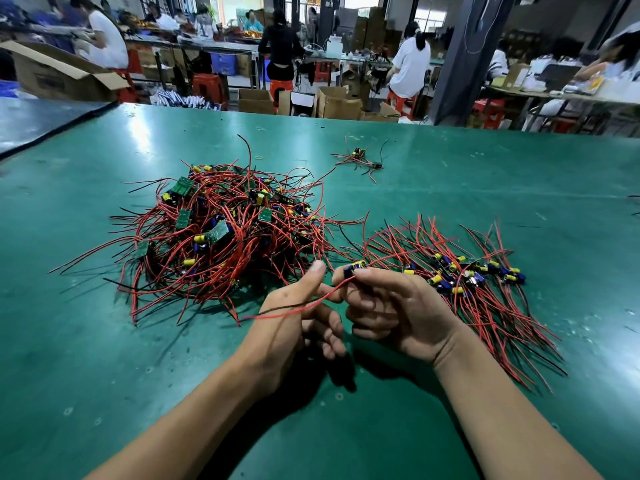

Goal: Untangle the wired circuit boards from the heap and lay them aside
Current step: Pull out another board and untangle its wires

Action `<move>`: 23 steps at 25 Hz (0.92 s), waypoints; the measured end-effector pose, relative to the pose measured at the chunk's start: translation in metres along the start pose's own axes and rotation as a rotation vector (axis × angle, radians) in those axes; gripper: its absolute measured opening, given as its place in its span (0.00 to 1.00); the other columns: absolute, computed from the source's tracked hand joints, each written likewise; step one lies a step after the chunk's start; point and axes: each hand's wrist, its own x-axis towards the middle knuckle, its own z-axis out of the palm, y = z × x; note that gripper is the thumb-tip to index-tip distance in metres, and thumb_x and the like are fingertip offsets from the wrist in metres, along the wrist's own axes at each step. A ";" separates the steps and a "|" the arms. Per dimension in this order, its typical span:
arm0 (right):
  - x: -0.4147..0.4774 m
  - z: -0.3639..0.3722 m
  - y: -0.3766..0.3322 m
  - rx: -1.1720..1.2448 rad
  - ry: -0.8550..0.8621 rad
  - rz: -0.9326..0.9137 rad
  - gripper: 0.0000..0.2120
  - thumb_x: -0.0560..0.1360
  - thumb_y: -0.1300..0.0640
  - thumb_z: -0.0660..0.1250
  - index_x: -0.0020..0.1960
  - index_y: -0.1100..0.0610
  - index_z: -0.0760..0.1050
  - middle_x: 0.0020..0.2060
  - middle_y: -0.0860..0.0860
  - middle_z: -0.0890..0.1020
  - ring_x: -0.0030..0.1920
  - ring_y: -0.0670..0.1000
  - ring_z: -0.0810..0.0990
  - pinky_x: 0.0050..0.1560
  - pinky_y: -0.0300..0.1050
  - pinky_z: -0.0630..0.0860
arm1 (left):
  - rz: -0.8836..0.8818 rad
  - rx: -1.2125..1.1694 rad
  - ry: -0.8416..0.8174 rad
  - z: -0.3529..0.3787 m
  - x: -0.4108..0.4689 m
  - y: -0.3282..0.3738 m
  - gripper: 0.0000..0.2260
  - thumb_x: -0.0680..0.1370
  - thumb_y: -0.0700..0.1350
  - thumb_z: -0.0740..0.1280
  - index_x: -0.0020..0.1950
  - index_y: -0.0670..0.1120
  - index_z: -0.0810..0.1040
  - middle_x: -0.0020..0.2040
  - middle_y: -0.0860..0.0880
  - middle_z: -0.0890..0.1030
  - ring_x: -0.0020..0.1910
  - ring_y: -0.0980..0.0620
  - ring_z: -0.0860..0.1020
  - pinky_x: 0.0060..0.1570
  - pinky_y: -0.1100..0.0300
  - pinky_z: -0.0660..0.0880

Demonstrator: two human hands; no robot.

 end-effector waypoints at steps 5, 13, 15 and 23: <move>0.005 0.003 0.001 -0.196 0.143 -0.003 0.18 0.75 0.43 0.69 0.47 0.59 0.78 0.29 0.53 0.67 0.26 0.47 0.65 0.27 0.37 0.64 | -0.003 -0.037 -0.052 -0.004 0.001 0.005 0.18 0.69 0.53 0.74 0.54 0.44 0.83 0.42 0.40 0.84 0.26 0.48 0.79 0.26 0.62 0.75; 0.012 0.004 0.004 -0.418 0.453 -0.015 0.19 0.84 0.42 0.56 0.57 0.49 0.83 0.28 0.45 0.76 0.23 0.42 0.70 0.24 0.33 0.65 | 0.072 0.043 -0.023 -0.003 0.001 -0.001 0.17 0.66 0.41 0.75 0.51 0.37 0.77 0.39 0.37 0.83 0.30 0.44 0.82 0.27 0.59 0.77; 0.015 0.001 0.004 -0.411 0.570 -0.014 0.19 0.84 0.43 0.58 0.49 0.49 0.86 0.24 0.43 0.67 0.22 0.42 0.62 0.22 0.34 0.57 | 0.065 0.079 -0.057 -0.002 0.001 -0.002 0.15 0.68 0.39 0.73 0.52 0.37 0.76 0.39 0.38 0.84 0.32 0.44 0.83 0.30 0.58 0.78; 0.009 0.007 0.001 -0.188 0.388 -0.089 0.12 0.73 0.45 0.71 0.38 0.54 0.81 0.27 0.49 0.77 0.25 0.46 0.71 0.24 0.35 0.68 | -0.059 0.039 -0.161 -0.002 -0.001 0.005 0.15 0.70 0.51 0.73 0.52 0.43 0.83 0.45 0.37 0.84 0.40 0.44 0.84 0.38 0.57 0.81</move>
